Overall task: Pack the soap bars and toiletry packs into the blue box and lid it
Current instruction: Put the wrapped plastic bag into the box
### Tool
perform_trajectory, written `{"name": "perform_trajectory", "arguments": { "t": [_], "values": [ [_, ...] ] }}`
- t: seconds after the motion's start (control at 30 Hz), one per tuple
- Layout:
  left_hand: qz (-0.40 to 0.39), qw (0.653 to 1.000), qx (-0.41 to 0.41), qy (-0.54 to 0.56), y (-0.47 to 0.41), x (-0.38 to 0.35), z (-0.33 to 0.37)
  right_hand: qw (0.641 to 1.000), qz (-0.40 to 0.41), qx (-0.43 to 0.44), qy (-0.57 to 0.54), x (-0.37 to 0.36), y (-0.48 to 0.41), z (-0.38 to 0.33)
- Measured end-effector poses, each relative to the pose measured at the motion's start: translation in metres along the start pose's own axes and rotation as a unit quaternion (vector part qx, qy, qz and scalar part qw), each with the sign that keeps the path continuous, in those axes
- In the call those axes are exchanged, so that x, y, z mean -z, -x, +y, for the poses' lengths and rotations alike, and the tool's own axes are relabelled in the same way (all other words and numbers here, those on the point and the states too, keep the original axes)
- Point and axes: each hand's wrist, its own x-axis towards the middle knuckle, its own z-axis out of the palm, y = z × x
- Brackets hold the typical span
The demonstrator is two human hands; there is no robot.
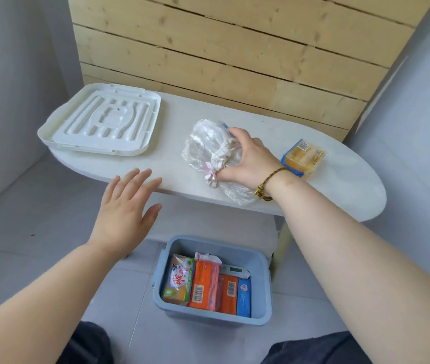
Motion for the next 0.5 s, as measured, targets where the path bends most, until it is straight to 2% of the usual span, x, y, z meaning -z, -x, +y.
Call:
{"name": "perform_trajectory", "arguments": {
  "t": [0.13,0.2,0.27,0.37,0.5],
  "values": [
    [-0.024,0.998,-0.056,-0.028,0.027,-0.011,0.012,0.998,-0.012,-0.006,-0.058,0.011,0.056,0.019],
    [-0.060,0.997,-0.040,-0.019,0.040,-0.027,0.013,0.998,-0.033,-0.018,-0.052,0.005,0.084,0.029],
    [-0.130,0.991,0.009,0.006,0.052,-0.047,0.012,0.998,-0.045,-0.024,-0.029,-0.009,0.104,0.036],
    [-0.205,0.978,0.035,0.005,0.067,-0.080,0.008,1.000,-0.006,-0.016,-0.022,-0.034,0.121,0.044],
    [-0.248,0.966,0.072,-0.005,0.070,-0.107,0.008,0.998,0.066,-0.020,-0.016,-0.065,0.131,0.052]
  ]
}}
